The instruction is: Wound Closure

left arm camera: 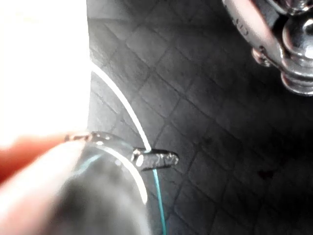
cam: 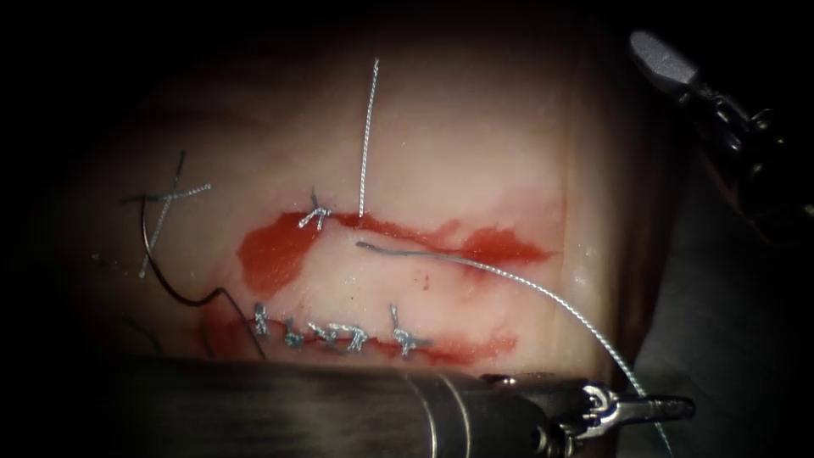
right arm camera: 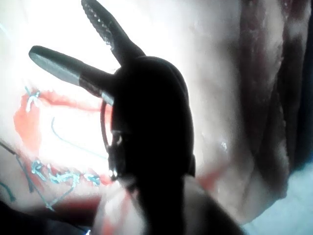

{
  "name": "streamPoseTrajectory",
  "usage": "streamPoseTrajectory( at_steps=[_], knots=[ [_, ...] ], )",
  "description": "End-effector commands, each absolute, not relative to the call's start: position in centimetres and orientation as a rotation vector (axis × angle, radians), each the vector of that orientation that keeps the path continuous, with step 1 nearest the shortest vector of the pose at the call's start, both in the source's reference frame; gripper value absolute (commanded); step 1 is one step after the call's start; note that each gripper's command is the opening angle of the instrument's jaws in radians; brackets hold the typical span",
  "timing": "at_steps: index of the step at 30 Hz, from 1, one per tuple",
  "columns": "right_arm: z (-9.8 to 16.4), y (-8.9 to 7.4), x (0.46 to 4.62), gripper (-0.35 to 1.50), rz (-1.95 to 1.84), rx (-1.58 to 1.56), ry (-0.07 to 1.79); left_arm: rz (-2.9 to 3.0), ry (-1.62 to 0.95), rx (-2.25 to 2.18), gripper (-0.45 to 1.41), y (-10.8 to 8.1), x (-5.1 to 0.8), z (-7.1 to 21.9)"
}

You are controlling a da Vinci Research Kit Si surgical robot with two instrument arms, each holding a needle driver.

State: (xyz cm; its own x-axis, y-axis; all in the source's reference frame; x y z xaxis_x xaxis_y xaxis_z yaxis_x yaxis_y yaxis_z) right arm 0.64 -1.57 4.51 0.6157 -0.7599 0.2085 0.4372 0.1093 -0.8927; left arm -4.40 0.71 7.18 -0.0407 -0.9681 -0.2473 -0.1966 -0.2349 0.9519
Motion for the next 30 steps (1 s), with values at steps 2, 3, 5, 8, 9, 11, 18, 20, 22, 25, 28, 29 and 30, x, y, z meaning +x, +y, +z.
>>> streamPoseTrajectory(
  at_steps=[2,3,5,8,9,11,18,20,22,25,28,29,30],
  knots=[
    [4.6,-1.7,0.85,1.30,-0.979,-1.191,0.393,-1.327,-1.133,1.507,-0.45,0.8,-4.09,7.2],
    [4.6,-1.7,0.90,1.26,-1.023,-1.204,0.387,-1.310,-1.088,1.485,-0.45,0.9,-3.92,7.1],
    [4.7,-1.8,1.04,1.09,-1.129,-1.247,0.387,-1.273,-1.044,1.409,-0.45,1.1,-3.66,7.1],
    [4.7,-1.8,1.24,0.86,-1.276,-1.338,0.396,-1.196,-0.950,1.209,-0.45,1.4,-3.23,7.2],
    [4.8,-1.8,1.37,0.64,-1.335,-1.382,0.379,-1.123,-0.851,1.049,-0.45,1.5,-2.91,7.3],
    [4.8,-1.8,1.47,0.44,-1.399,-1.418,0.356,-1.050,-0.735,0.920,-0.45,1.6,-2.57,7.3],
    [5.2,-1.4,1.95,0.64,-1.551,-1.452,0.225,-0.335,-0.353,0.303,-0.45,2.4,-1.35,7.6],
    [5.3,-1.3,2.07,0.67,-1.557,-1.431,0.204,-0.285,-0.303,0.241,-0.45,2.5,-1.17,7.6],
    [5.4,-1.3,2.16,0.51,-1.579,-1.411,0.208,-0.242,-0.285,0.187,-0.45,2.5,-1.06,7.6],
    [5.7,-1.2,2.40,0.15,-1.651,-1.396,0.275,-0.184,-0.270,0.081,-0.45,2.7,-1.03,7.6],
    [5.9,-1.2,2.55,0.49,-1.666,-1.422,0.286,-0.199,-0.308,0.037,-0.45,2.8,-1.11,7.7],
    [6.0,-1.2,2.60,0.47,-1.674,-1.433,0.297,-0.196,-0.325,0.024,-0.45,2.8,-1.14,7.7],
    [6.0,-1.3,2.62,0.47,-1.680,-1.449,0.304,-0.217,-0.342,0.015,-0.45,2.8,-1.16,7.7]
  ],
)
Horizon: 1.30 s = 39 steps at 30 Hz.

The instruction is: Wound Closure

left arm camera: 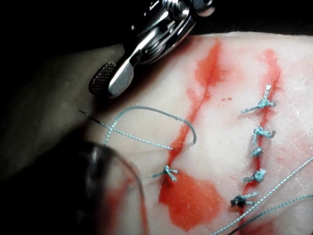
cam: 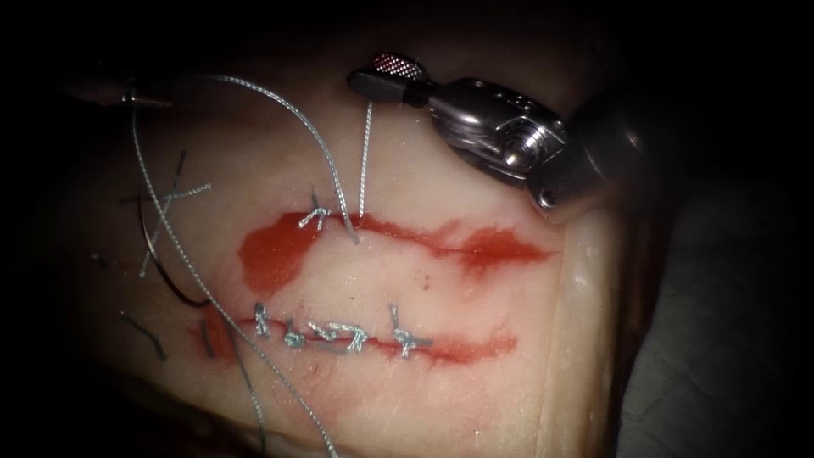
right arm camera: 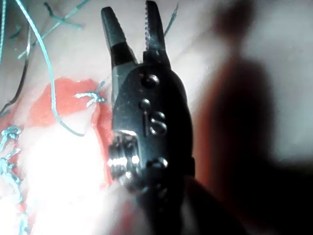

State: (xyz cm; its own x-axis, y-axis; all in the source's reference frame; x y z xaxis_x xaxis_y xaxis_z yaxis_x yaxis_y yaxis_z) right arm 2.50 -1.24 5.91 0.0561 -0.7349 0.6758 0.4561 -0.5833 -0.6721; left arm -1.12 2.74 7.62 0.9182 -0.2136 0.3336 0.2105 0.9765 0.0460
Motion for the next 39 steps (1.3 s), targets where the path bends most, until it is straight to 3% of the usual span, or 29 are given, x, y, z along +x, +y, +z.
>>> streamPoseTrajectory(
  at_steps=[1,3,6,11,22,30,34,39],
  knots=[
    [6.04,-1.29,2.64,0.49,-1.689,-1.462,0.315,-0.234,-0.360,0.017,-0.45,2.76,-1.19,7.68],
    [6.06,-1.34,2.63,0.69,-1.698,-1.480,0.329,-0.246,-0.364,0.009,-0.45,2.75,-1.22,7.68],
    [6.03,-1.34,2.58,0.66,-1.696,-1.466,0.315,-0.211,-0.365,-0.023,-0.45,2.77,-1.26,7.68],
    [5.99,-1.31,2.53,0.76,-1.682,-1.447,0.329,-0.256,-0.436,-0.068,-0.45,2.79,-1.35,7.66],
    [6.04,-1.57,2.69,0.57,-1.697,-1.627,0.669,-0.460,-0.546,-0.112,-0.45,2.77,-1.66,7.76],
    [6.14,-1.73,2.84,0.54,-1.275,-1.747,0.879,-0.475,-0.587,0.003,-0.45,2.55,-1.97,8.09],
    [6.20,-1.79,2.90,0.57,-1.144,-1.751,0.869,-0.437,-0.547,0.066,-0.45,2.38,-2.05,8.27],
    [6.23,-1.79,2.94,0.67,-1.077,-1.690,0.673,-0.378,-0.479,0.175,-0.45,2.18,-2.03,8.34]
  ],
)
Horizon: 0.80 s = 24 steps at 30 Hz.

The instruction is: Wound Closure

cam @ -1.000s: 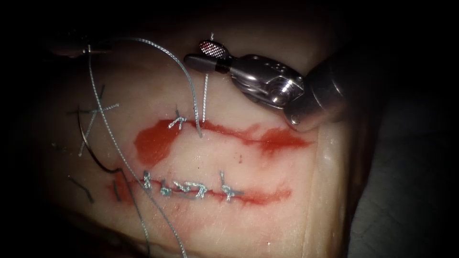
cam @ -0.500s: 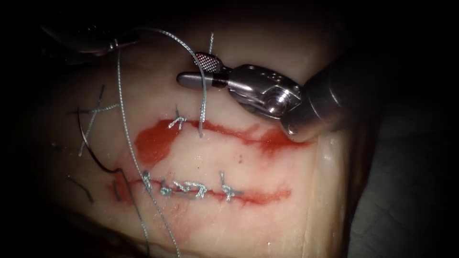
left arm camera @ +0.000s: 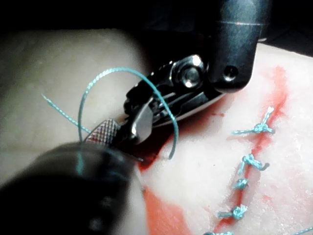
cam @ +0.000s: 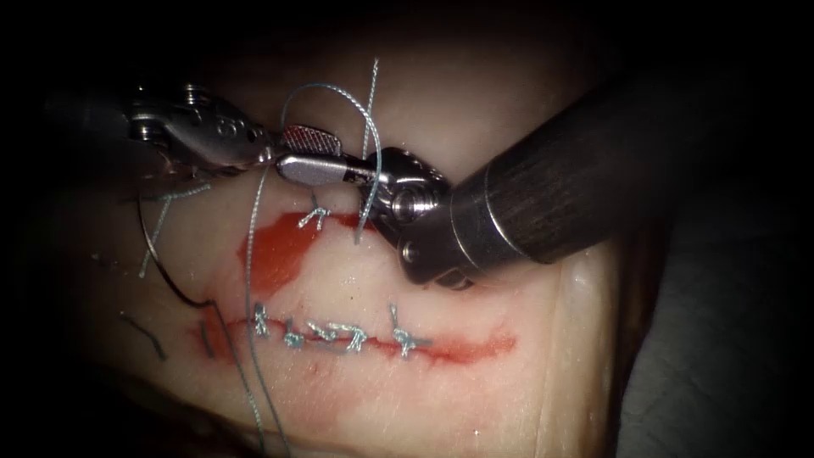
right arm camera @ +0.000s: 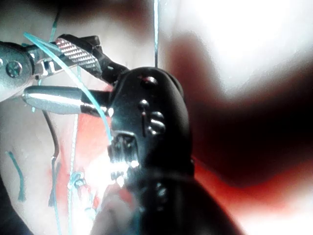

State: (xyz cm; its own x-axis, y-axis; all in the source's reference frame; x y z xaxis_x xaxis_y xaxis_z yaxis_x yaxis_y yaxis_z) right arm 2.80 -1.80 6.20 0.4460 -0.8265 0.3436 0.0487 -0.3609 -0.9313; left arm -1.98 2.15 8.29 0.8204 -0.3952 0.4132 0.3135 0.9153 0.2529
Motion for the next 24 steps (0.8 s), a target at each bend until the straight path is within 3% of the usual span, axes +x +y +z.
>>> streamPoseTrajectory(
  at_steps=[1,6,10,15,18,24],
  knots=[
    [6.24,-1.78,2.94,0.67,-1.063,-1.678,0.621,-0.368,-0.474,0.204,-0.45,2.17,-2.03,8.32],
    [6.28,-1.70,2.94,0.64,-1.013,-1.641,0.495,-0.326,-0.386,0.290,-0.45,2.01,-2.05,8.19],
    [6.29,-1.72,2.93,0.49,-1.022,-1.664,0.572,-0.370,-0.361,0.318,-0.45,1.95,-2.11,8.17],
    [6.30,-1.75,2.86,0.67,-1.050,-1.685,0.617,-0.430,-0.401,0.225,-0.45,2.24,-1.98,8.06],
    [6.31,-1.86,2.80,0.67,-1.113,-1.731,0.752,-0.479,-0.410,0.115,-0.45,2.49,-1.84,8.03],
    [6.29,-2.00,2.82,0.62,-1.136,-1.744,0.833,-0.506,-0.401,0.044,-0.45,2.65,-1.85,8.22]
  ],
)
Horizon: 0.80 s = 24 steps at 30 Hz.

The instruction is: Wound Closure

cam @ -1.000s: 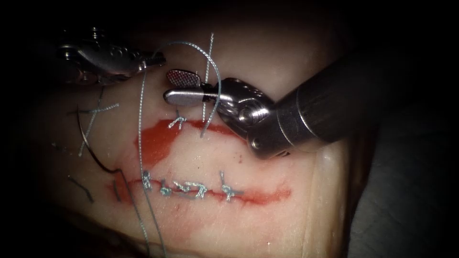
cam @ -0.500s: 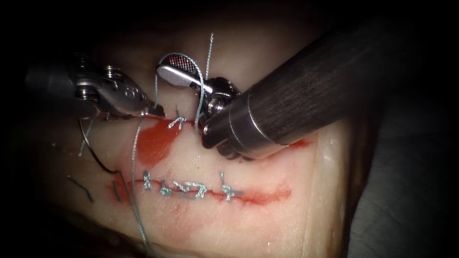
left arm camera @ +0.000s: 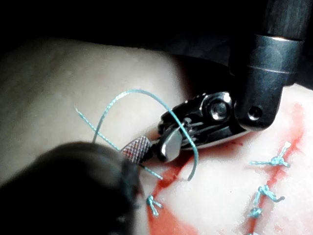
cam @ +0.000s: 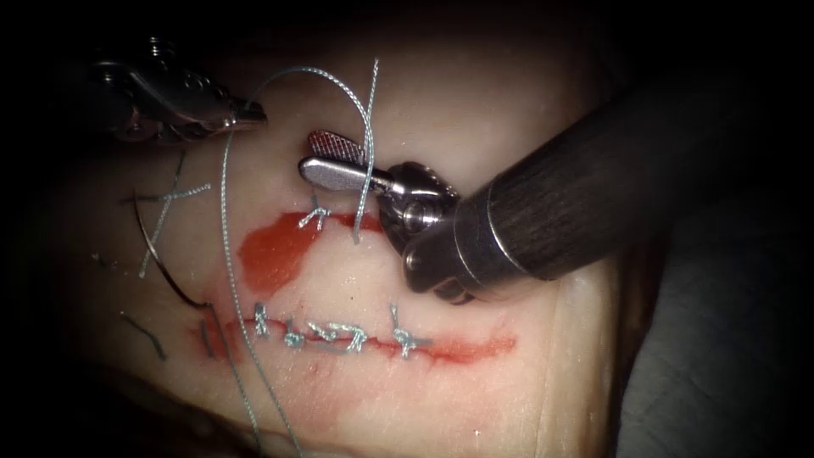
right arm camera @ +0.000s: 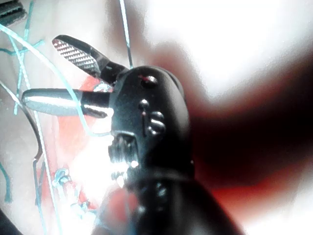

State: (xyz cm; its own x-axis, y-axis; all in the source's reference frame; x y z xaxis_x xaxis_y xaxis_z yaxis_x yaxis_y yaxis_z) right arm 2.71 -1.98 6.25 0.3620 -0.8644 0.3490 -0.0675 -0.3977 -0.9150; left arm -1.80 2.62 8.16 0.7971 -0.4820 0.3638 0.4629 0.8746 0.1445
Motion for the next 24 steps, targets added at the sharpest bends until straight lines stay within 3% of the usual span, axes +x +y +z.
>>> streamPoseTrajectory(
  at_steps=[1,9,11,19,24],
  knots=[
    [6.28,-2.01,2.82,0.61,-1.138,-1.750,0.850,-0.500,-0.405,0.043,-0.45,2.66,-1.87,8.25],
    [6.20,-2.00,2.87,0.49,-1.166,-1.860,0.872,-0.334,-0.477,0.139,-0.45,2.48,-2.05,8.51],
    [6.15,-1.98,2.87,0.37,-1.165,-1.888,0.837,-0.305,-0.465,0.162,-0.45,2.43,-2.08,8.51],
    [6.02,-1.89,2.91,0.22,-1.141,-1.930,0.631,-0.229,-0.465,0.219,-0.45,2.28,-2.13,8.47],
    [6.00,-1.90,2.93,0.25,-1.197,-1.968,0.639,-0.171,-0.460,0.232,-0.45,2.20,-2.16,8.41]
  ],
)
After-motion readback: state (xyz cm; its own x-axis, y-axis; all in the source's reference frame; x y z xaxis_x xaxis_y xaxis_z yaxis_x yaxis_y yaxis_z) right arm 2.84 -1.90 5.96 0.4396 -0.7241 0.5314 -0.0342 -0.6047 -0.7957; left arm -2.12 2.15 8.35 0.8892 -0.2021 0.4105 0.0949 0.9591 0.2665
